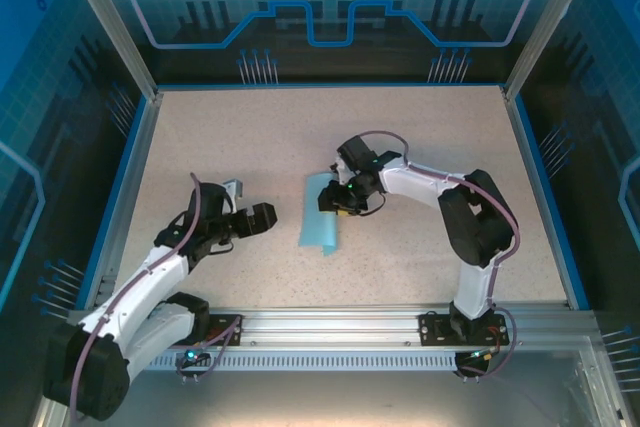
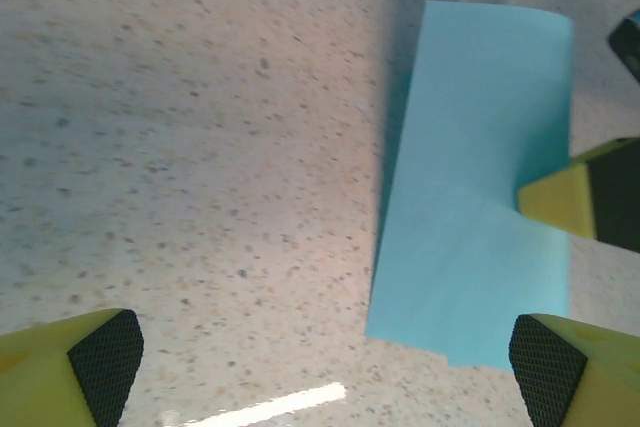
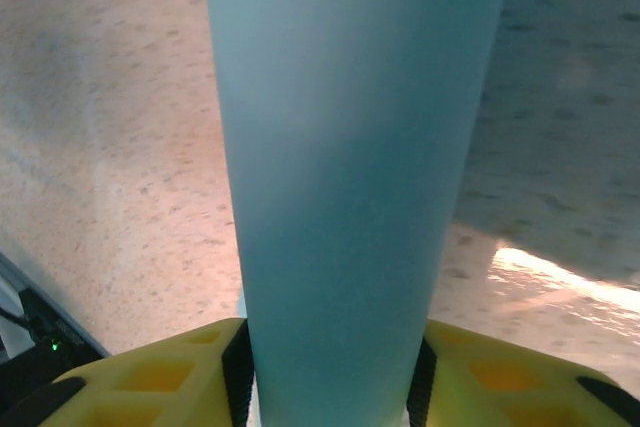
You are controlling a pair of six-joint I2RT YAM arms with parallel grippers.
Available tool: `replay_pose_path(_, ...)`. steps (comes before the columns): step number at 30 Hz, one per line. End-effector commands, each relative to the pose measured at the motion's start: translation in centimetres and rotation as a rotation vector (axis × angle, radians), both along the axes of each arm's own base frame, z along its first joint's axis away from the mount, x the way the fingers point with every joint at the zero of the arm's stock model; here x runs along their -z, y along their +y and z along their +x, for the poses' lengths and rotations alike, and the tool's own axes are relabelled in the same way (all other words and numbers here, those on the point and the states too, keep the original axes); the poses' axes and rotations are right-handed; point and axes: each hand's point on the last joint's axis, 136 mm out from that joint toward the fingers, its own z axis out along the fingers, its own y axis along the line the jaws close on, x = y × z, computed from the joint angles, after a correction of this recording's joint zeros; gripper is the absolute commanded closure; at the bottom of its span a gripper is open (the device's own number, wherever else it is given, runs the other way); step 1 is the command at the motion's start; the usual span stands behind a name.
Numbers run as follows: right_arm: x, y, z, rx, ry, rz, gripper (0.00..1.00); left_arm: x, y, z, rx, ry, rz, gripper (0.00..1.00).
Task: Fold a paper plane with a square sheet of paper (pick it up from the middle)
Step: Fold the square sheet of paper in half at the center of the table.
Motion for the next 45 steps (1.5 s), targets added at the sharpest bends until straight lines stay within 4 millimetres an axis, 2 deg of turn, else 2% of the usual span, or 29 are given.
replay_pose_path(1, -0.4, -1.0, -0.3, 0.001, -0.007, 0.036, 0.5, -2.1, -3.2, 0.4, 0.119, -0.022, -0.074, 0.01)
replay_pose_path(6, 0.4, -4.4, -1.0, 0.028, -0.015, -0.031, 0.32, -1.7, -6.0, 0.6, 0.199, 0.018, -0.069, 0.02)
replay_pose_path(9, 0.8, -5.9, -1.7, 0.014, -0.016, -0.071, 0.29, -1.2, -7.6, 0.8, 0.229, 0.038, -0.062, 0.06)
replay_pose_path(12, 0.9, -6.3, -2.3, -0.013, -0.018, -0.088, 0.24, -0.5, -8.6, 1.1, 0.232, 0.066, -0.065, 0.09)
replay_pose_path(17, 1.8, -7.6, -2.5, -0.03, -0.009, -0.173, 0.27, 0.1, -9.8, 1.5, 0.234, 0.092, -0.06, 0.12)
replay_pose_path(21, 1.8, -8.2, -2.3, -0.016, -0.025, -0.209, 0.31, 0.5, -10.6, 1.8, 0.236, 0.111, -0.06, 0.17)
replay_pose_path(24, 1.6, -8.4, -1.9, -0.008, -0.044, -0.221, 0.33, 0.8, -11.2, 2.2, 0.229, 0.127, -0.075, 0.22)
replay_pose_path(28, 2.4, -9.3, -1.4, 0.009, -0.044, -0.285, 0.41, 1.3, -12.4, 2.9, 0.234, 0.157, -0.096, 0.37)
replay_pose_path(32, 2.9, -9.5, -1.5, 0.014, -0.036, -0.298, 0.45, 1.9, -13.7, 3.6, 0.235, 0.199, -0.111, 0.43)
replay_pose_path(36, 3.0, -9.5, -1.9, -0.017, -0.039, -0.295, 0.44, 2.5, -14.9, 3.9, 0.248, 0.232, -0.127, 0.45)
replay_pose_path(40, 2.6, -8.9, -2.2, -0.075, -0.054, -0.256, 0.37, 3.3, -15.2, 4.0, 0.245, 0.273, -0.128, 0.49)
replay_pose_path(45, 2.8, -7.9, -2.9, -0.145, -0.034, -0.231, 0.35, 4.0, -15.5, 4.0, 0.233, 0.305, -0.14, 0.55)
